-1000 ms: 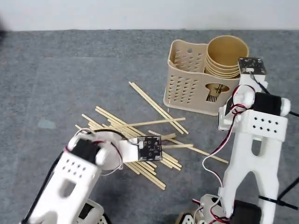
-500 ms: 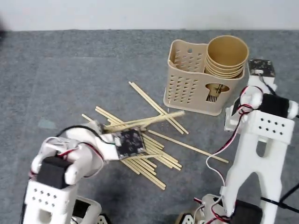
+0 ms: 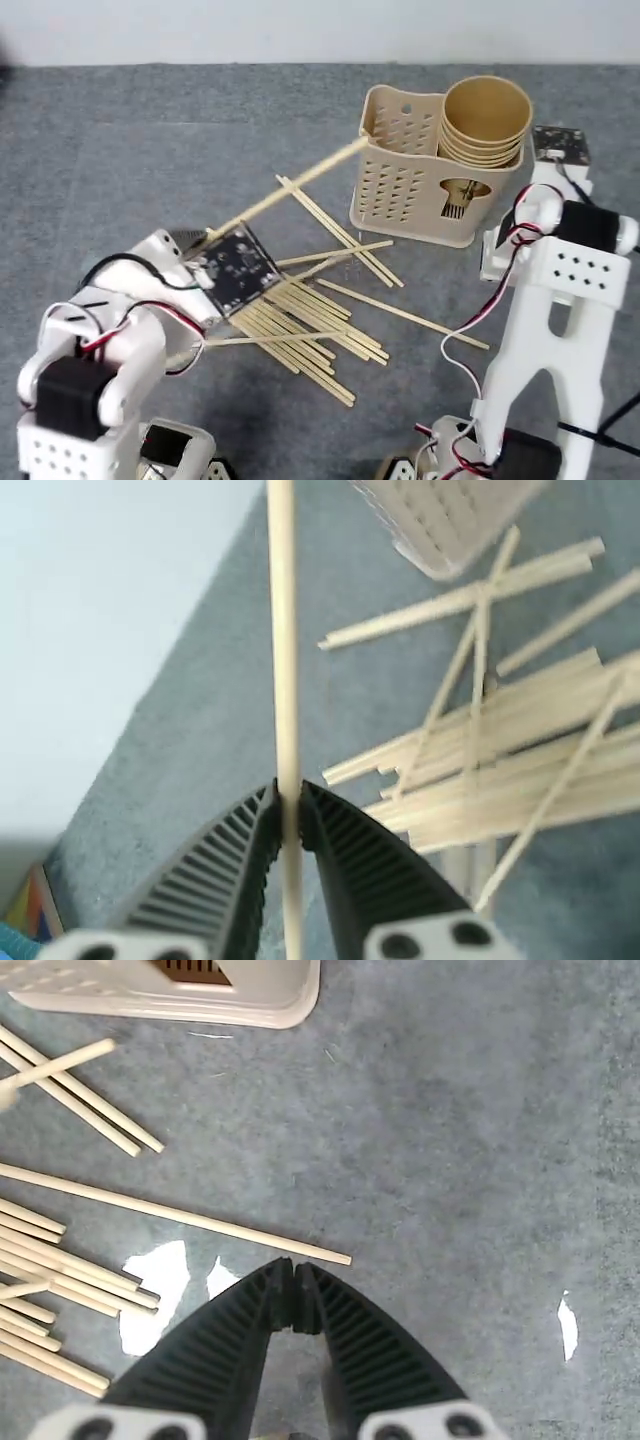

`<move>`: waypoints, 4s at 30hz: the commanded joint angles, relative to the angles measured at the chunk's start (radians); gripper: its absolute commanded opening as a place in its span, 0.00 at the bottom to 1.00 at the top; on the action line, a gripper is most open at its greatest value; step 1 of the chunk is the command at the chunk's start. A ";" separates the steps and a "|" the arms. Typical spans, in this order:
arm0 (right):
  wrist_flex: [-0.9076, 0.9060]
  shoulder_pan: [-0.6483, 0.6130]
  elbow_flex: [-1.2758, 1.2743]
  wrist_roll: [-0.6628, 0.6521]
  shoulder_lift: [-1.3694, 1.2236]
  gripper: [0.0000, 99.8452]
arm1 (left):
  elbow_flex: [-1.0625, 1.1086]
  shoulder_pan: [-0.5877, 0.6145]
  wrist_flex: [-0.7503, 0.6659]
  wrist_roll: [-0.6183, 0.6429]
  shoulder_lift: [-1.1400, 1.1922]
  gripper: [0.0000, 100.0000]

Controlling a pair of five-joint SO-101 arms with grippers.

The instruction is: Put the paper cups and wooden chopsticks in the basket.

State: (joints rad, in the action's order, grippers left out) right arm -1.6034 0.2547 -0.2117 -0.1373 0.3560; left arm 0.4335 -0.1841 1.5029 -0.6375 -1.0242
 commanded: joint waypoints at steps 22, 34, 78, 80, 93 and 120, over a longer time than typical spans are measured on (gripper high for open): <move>0.007 -0.005 -0.074 -0.003 0.038 0.01 | 0.506 -0.267 -1.485 0.549 0.012 0.01; 0.005 -0.007 -0.075 -0.003 0.030 0.01 | 0.147 -0.259 -1.559 0.864 0.571 0.01; 0.018 -0.234 -0.137 -0.012 0.039 0.01 | -0.173 0.115 -0.640 0.933 0.445 0.18; 0.018 -0.294 -0.129 -0.020 0.039 0.01 | -0.171 0.170 -0.577 0.850 0.422 0.18; 0.116 -0.549 -0.074 -0.330 -0.008 0.01 | 0.137 0.397 -0.509 0.667 0.212 0.18; 0.495 -0.690 -0.066 -0.431 -0.575 0.15 | 0.654 0.506 -0.641 0.609 -0.060 0.18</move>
State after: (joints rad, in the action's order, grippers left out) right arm -1.1370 -0.4312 -0.3376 -0.5562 -0.2117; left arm 1.0702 0.3222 0.9183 -0.0222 -1.0441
